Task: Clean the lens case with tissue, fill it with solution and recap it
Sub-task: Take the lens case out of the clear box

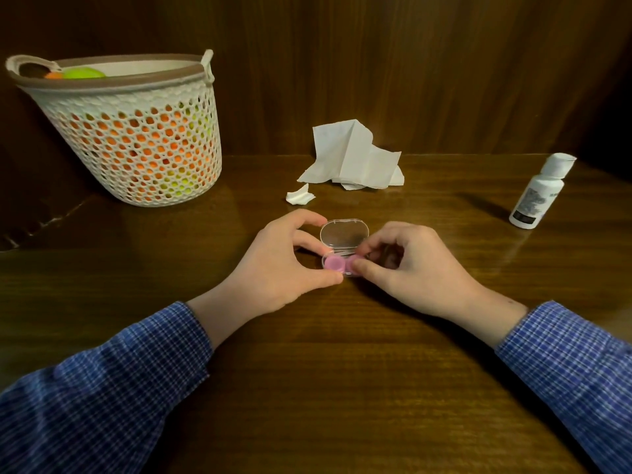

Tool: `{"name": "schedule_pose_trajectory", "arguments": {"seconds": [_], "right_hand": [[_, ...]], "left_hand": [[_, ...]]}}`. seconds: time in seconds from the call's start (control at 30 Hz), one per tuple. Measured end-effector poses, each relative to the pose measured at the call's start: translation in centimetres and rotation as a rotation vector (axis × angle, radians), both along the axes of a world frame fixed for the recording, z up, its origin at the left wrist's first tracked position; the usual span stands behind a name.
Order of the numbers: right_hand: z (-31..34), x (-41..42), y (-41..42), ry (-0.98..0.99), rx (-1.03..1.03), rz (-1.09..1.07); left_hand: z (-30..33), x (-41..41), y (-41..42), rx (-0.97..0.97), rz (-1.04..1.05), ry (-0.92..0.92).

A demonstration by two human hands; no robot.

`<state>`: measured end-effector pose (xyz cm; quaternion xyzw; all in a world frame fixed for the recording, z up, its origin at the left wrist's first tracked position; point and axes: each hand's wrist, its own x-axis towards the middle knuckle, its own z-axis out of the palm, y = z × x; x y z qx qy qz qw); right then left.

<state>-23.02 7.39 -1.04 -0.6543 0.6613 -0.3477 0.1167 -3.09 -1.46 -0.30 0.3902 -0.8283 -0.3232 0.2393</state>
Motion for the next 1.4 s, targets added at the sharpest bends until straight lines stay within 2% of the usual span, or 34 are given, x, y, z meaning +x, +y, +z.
{"name": "schedule_pose_trajectory", "arguments": {"seconds": [0.57,0.8,1.0,1.13,1.23,1.27,1.4], "right_hand": [[0.3,0.4,0.0,0.036,0.076,-0.019],[0.2,0.5,0.2,-0.101,0.031,0.004],[0.3,0.7,0.2,-0.141,0.04,0.019],[0.8,0.6,0.1,-0.307,0.017,-0.014],[1.7,0.1,0.2,-0.58,0.127,0.022],[2.0,-0.2,0.3,-0.618,0.184,0.054],[3.1,-1.7,0.9,-0.509,0.367,0.216]], "left_hand": [[-0.5,0.0,-0.5,-0.014,-0.038,0.029],[-0.5,0.1,-0.4,-0.014,-0.043,0.032],[-0.4,0.0,-0.3,-0.02,-0.034,0.028],[-0.4,0.1,-0.4,-0.003,-0.044,0.028],[-0.4,0.1,-0.4,-0.006,-0.035,0.02],[-0.4,0.1,-0.4,-0.009,-0.035,0.017],[-0.3,0.2,-0.2,-0.009,-0.057,0.032]]}}
